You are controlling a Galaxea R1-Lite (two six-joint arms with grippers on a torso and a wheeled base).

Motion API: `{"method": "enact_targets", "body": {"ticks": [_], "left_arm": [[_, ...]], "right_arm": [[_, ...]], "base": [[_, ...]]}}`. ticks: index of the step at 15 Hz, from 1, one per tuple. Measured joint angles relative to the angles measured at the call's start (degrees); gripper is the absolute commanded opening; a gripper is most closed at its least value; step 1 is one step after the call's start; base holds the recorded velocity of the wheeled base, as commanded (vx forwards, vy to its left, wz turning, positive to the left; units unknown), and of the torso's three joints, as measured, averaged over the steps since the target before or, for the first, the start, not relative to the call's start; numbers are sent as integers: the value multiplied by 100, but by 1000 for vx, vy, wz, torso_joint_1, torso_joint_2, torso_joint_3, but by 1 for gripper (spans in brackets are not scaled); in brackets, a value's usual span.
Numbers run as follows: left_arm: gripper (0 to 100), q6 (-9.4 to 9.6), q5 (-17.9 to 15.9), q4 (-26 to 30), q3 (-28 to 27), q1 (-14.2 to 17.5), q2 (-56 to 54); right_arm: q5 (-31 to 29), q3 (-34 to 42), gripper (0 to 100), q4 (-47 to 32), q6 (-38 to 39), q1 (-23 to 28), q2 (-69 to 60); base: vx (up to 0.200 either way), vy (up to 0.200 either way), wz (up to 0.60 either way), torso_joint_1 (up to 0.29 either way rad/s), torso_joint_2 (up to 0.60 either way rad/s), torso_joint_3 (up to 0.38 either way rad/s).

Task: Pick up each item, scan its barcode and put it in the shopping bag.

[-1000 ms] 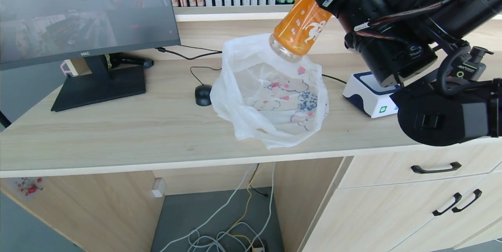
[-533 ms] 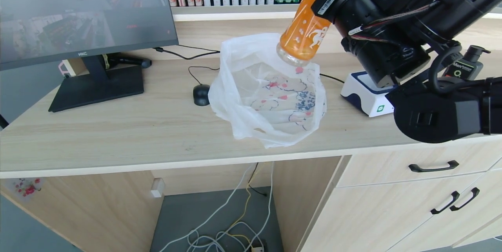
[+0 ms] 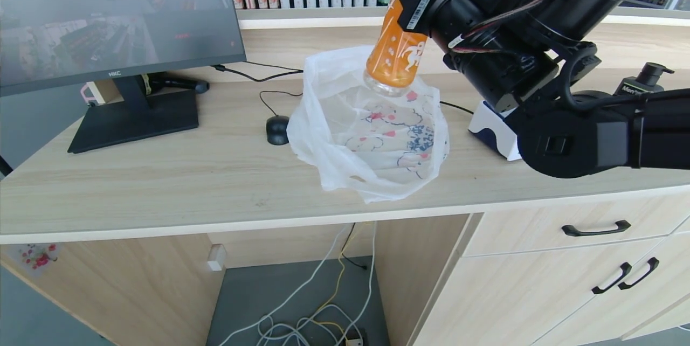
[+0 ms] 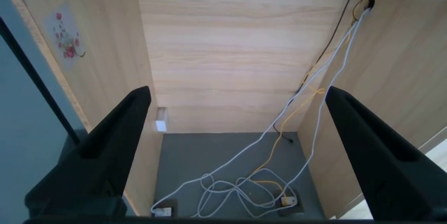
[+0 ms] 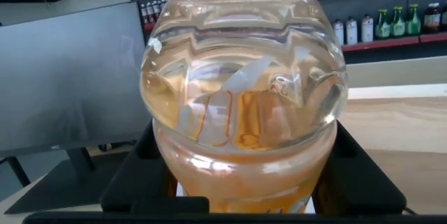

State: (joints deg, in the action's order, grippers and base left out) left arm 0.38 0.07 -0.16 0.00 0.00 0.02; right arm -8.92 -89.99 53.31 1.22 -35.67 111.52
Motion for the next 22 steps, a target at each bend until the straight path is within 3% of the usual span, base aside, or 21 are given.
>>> {"method": "enact_targets", "body": {"ticks": [16, 22], "left_arm": [[100, 0, 0, 0, 0, 0, 0], [100, 5, 0, 2, 0, 0, 0]], "right_arm": [[534, -2046, 0, -1003, -354, 56, 1431], [542, -2420, 0, -1168, -356, 94, 1858]], "base": [[0, 0, 0, 0, 0, 0], [0, 0, 0, 0, 0, 0]]}}
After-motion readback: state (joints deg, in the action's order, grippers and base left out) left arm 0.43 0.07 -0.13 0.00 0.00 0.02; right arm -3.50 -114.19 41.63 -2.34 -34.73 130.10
